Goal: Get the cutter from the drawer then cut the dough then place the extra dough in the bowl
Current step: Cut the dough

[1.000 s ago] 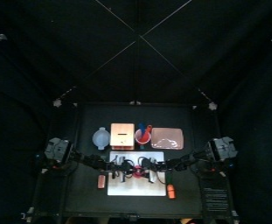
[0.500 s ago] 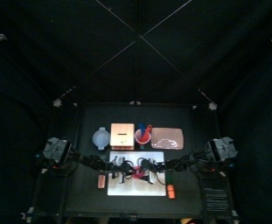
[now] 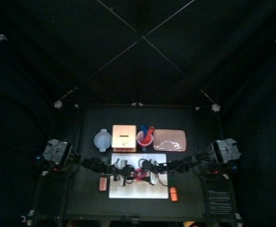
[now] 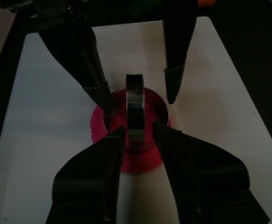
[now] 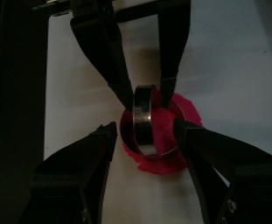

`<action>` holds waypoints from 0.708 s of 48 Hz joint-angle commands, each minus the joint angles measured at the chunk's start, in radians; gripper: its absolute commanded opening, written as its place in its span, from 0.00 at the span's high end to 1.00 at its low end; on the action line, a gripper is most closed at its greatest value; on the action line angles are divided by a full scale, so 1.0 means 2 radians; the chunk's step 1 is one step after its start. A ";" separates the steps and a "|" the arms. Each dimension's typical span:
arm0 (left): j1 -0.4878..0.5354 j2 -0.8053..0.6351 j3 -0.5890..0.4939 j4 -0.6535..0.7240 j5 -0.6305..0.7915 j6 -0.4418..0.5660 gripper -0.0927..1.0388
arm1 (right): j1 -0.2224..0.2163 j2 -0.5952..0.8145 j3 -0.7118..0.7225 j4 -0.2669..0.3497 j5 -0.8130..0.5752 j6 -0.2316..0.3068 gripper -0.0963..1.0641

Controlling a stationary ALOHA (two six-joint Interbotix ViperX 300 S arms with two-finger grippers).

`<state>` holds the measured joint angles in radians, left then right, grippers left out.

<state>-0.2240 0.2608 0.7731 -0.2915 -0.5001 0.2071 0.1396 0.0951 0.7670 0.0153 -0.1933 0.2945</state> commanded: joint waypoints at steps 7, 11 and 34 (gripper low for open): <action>0.006 -0.021 -0.006 -0.005 -0.035 0.029 0.26 | -0.002 -0.021 -0.009 -0.001 -0.002 0.000 0.15; 0.007 -0.024 -0.009 -0.010 -0.042 0.033 0.26 | -0.003 -0.020 -0.009 -0.001 -0.002 -0.001 0.15; -0.005 -0.058 0.021 -0.040 -0.052 0.033 0.26 | -0.009 -0.025 -0.017 -0.012 0.002 0.000 0.15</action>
<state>-0.2209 0.1902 0.8161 -0.3421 -0.5906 0.2730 0.1289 0.0951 0.7593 -0.0031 -0.1856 0.2930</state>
